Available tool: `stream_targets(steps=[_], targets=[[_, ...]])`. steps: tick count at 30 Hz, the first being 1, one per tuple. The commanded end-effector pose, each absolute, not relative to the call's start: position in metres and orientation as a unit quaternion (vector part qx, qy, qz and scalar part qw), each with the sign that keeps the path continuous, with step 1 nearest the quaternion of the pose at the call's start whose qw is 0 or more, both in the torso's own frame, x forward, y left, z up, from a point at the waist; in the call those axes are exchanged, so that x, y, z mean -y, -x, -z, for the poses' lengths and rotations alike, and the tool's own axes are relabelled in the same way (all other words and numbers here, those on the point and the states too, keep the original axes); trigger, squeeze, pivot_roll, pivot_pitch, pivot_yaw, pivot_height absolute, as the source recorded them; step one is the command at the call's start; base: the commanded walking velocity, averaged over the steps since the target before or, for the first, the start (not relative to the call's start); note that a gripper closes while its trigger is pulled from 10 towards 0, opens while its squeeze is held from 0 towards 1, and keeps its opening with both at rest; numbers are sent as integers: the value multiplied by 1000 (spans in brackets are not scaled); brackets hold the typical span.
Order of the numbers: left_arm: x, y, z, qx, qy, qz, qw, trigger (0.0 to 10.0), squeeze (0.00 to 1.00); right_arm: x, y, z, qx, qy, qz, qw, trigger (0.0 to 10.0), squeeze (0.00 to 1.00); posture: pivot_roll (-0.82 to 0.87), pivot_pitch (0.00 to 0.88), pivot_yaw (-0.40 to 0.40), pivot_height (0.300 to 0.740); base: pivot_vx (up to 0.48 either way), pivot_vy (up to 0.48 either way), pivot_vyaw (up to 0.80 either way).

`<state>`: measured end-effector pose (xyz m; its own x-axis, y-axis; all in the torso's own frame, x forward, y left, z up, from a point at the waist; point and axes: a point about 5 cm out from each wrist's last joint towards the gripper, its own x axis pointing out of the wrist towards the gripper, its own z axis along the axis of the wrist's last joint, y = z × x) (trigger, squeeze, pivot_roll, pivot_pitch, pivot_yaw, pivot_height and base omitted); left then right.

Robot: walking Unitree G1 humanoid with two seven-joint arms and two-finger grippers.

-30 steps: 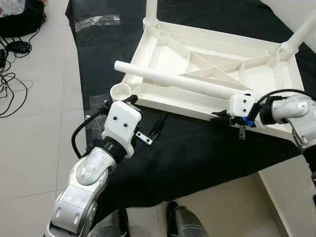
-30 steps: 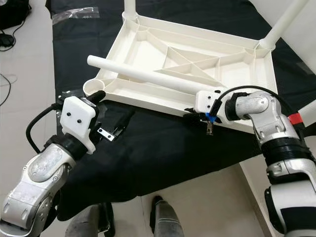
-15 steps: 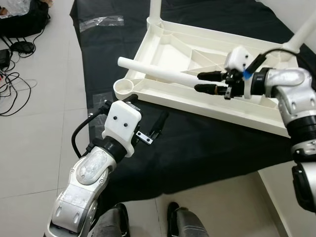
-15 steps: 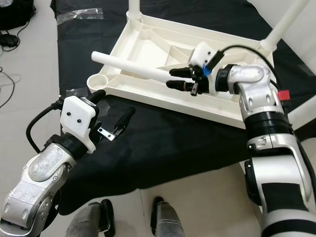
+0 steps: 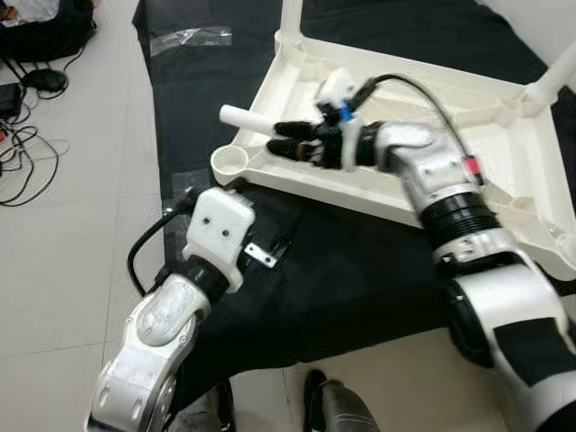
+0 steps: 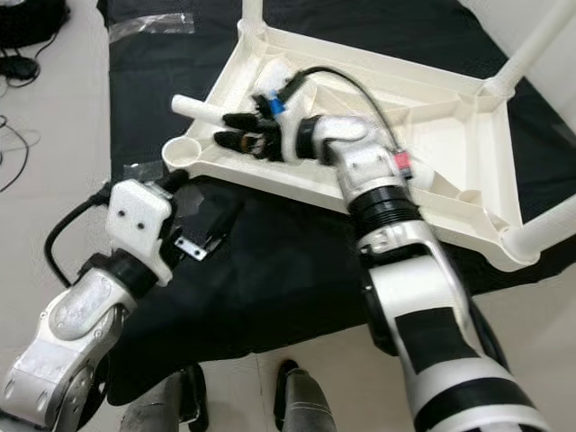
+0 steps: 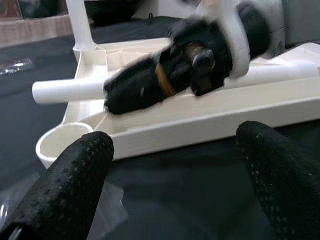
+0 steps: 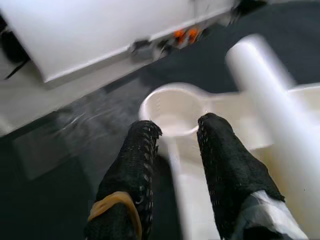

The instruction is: Building children table

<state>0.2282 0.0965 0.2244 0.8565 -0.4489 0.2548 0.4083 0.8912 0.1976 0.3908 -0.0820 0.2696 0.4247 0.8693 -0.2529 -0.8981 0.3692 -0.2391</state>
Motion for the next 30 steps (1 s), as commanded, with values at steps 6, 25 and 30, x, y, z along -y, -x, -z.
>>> stream_targets(steps=[6,25,30], targets=[[-92,-222,-222,146,-67,222,962,10000,0,78,-393,-250,-109,203,-523,820,10000,0,-9,211,-110,740,0,0,0],[-91,-222,-223,149,-67,219,962,10000,0,72,-400,-255,-118,226,-491,833,10000,0,-15,208,-111,740,0,0,0],[-91,-222,-224,149,-67,218,962,10000,0,66,-400,-245,-139,240,-481,832,10000,0,-20,215,-113,740,0,0,0]])
